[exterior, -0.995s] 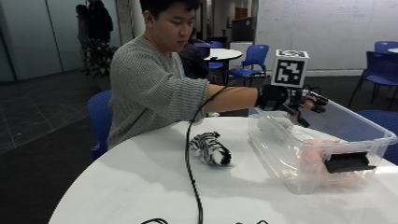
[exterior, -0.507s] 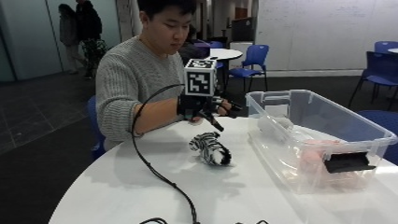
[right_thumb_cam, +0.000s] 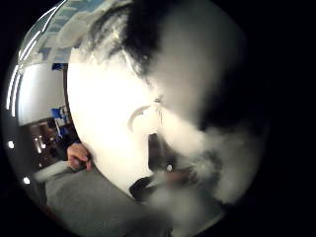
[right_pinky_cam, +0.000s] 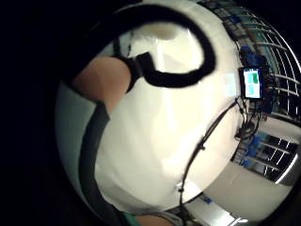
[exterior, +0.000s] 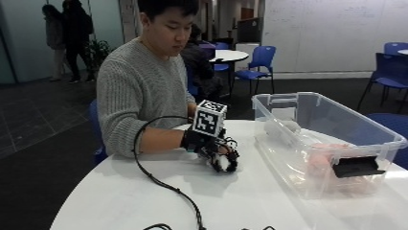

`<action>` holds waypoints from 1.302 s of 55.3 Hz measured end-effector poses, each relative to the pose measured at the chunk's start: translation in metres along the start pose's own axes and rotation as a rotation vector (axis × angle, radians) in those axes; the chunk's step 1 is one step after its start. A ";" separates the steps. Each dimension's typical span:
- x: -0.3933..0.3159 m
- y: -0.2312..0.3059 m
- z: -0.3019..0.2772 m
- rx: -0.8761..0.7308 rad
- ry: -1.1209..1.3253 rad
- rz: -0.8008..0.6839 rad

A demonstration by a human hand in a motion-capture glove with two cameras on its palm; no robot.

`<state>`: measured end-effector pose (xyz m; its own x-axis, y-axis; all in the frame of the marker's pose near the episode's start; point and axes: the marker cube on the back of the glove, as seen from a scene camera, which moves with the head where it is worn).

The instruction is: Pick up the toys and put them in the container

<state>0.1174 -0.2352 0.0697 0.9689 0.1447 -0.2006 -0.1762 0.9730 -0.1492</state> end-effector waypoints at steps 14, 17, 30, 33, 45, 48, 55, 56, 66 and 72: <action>-0.001 -0.006 0.001 0.030 0.011 -0.001; 0.000 -0.008 0.000 0.062 0.008 -0.003; 0.002 -0.020 -0.016 0.249 -0.008 0.000; 0.000 -0.021 -0.040 0.284 -0.016 0.001; -0.008 -0.032 -0.196 0.528 0.017 -0.051; -0.019 -0.036 -0.226 0.557 0.002 -0.132; -0.030 -0.062 -0.251 0.543 -0.028 -0.123; -0.033 -0.066 -0.252 0.539 -0.047 -0.115; -0.050 -0.159 -0.252 0.458 -0.028 -0.032; -0.095 -0.218 -0.248 0.398 -0.165 -0.030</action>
<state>0.0206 -0.5053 -0.1190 0.9931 0.1108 -0.0397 -0.0983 0.9662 0.2385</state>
